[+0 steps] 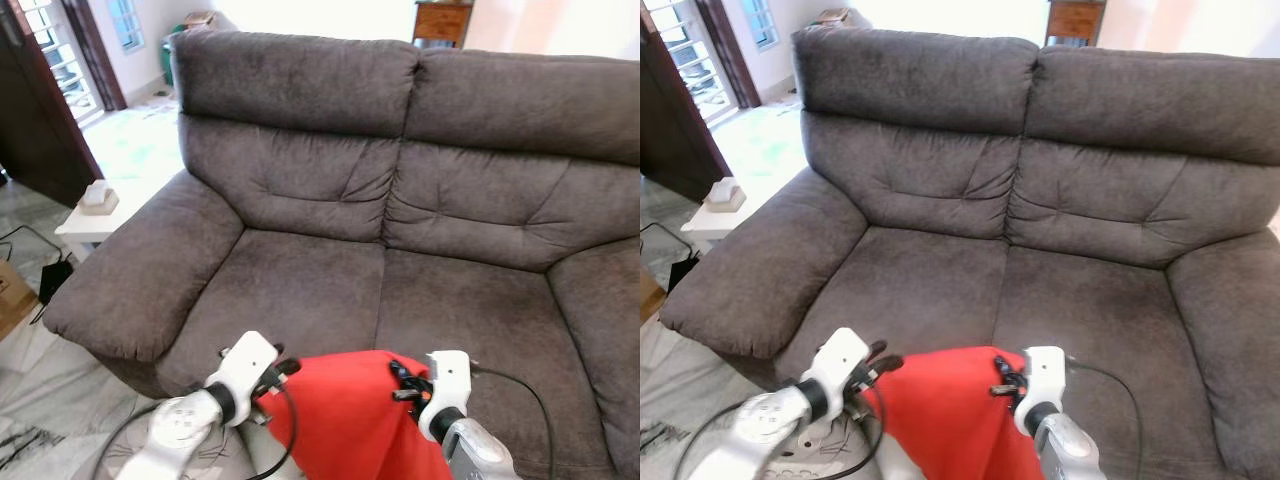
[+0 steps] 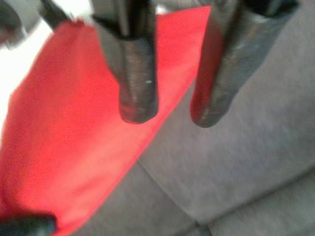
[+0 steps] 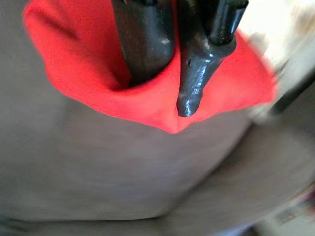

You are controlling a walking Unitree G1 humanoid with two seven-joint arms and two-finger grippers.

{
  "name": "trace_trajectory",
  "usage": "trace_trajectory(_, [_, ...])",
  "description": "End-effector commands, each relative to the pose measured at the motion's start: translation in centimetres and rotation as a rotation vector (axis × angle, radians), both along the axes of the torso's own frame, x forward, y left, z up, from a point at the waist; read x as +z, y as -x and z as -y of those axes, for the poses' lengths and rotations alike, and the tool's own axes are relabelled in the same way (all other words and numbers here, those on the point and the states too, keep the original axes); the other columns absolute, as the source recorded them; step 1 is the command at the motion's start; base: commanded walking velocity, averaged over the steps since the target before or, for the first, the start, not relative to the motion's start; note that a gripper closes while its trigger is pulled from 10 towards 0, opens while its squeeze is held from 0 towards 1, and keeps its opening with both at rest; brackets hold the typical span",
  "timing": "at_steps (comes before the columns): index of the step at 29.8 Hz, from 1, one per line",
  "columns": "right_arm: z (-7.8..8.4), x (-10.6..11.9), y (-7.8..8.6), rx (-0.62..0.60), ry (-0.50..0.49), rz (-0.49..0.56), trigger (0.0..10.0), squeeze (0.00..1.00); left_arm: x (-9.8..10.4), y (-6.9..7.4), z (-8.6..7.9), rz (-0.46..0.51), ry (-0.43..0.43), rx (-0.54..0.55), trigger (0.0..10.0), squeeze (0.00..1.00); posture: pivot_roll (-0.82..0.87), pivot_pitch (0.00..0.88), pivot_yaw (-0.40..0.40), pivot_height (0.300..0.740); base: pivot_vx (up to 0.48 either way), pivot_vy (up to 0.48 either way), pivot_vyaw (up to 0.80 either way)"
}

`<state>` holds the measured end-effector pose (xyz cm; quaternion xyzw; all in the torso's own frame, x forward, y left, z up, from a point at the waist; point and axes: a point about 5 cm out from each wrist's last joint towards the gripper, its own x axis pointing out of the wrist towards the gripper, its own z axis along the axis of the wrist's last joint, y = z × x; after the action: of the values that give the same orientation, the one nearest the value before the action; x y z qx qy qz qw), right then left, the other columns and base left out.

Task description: Move the pillow to the sofa from floor

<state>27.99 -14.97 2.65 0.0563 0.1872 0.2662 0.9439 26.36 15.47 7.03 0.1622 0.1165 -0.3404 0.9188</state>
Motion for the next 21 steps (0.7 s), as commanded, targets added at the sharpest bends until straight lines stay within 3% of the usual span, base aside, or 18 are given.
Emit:
trace_trajectory(1, [-1.1, 4.5, -2.0, 0.154, 0.002, 0.220, 10.0, 0.00, -0.4, 0.6, -0.3, -0.056, -0.007, -0.062, 10.0, 1.00, 0.10, 0.074, 0.012, 0.740, 0.000, 0.000, 0.00])
trace_trajectory(7, [-1.3, 5.5, -1.6, 0.389, 0.034, 0.231, 10.0, 0.00, -0.9, 1.7, -1.3, -0.178, -0.048, -0.242, 10.0, 1.00, 0.09, 0.074, 0.012, 0.740, 0.000, 0.000, 0.00])
trace_trajectory(11, [-1.6, 6.0, -1.5, 0.473, 0.012, 0.225, 10.0, 0.00, -0.7, 2.0, -1.4, -0.214, -0.054, -0.325, 10.0, 1.00, 0.10, 0.072, 0.009, 0.740, 0.000, 0.000, 0.00])
trace_trajectory(14, [-2.0, 6.4, -0.9, 0.549, -0.015, 0.219, 10.0, 0.00, -0.9, 1.6, -1.7, -0.208, -0.098, -0.338, 10.0, 1.00, 0.10, 0.073, 0.009, 0.740, 0.000, 0.000, 0.00])
trace_trajectory(21, [-2.1, 7.1, 0.0, 0.667, -0.049, 0.198, 10.0, 0.00, -0.9, 1.1, -1.9, -0.192, -0.107, -0.326, 10.0, 1.00, 0.09, 0.074, 0.009, 0.740, 0.000, 0.000, 0.00])
